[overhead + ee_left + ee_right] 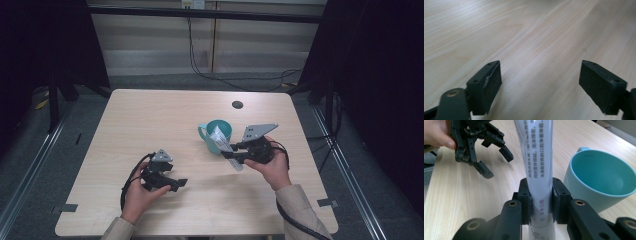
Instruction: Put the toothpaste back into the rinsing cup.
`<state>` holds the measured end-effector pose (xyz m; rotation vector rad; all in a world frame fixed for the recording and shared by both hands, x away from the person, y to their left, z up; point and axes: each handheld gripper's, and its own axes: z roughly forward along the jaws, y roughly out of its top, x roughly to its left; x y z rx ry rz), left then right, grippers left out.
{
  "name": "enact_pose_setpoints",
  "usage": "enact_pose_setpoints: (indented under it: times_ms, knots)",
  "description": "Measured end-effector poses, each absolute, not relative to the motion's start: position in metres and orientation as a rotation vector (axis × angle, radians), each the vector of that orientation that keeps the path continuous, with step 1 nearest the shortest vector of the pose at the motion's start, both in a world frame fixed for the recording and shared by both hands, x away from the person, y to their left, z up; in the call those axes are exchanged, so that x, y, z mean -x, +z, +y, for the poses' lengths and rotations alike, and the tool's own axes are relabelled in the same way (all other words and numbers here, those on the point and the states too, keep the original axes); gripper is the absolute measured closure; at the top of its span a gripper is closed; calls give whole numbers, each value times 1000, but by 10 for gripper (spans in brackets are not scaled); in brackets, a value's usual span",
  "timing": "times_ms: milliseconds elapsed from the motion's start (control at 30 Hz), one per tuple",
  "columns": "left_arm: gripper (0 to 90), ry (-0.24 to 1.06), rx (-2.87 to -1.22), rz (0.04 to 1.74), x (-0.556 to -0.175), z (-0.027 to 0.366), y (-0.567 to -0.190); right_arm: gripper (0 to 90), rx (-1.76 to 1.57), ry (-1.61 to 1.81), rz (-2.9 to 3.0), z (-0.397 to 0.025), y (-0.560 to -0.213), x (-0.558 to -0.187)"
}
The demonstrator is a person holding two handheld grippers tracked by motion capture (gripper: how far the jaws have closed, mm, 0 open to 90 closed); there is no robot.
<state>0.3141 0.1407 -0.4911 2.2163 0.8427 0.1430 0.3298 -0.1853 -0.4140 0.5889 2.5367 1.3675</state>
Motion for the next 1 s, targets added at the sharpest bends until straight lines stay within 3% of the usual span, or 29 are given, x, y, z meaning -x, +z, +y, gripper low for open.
enact_pose_setpoints:
  times_ms: [733, 1000]
  knots:
    - [147, 291, -2239, 746, -304, 147, -507, 723, -651, 1498, 2461, -188, -406, -342]
    - [112, 280, -2245, 730, -304, 146, -508, 722, -672, 1545, 2426, -189, -402, -347]
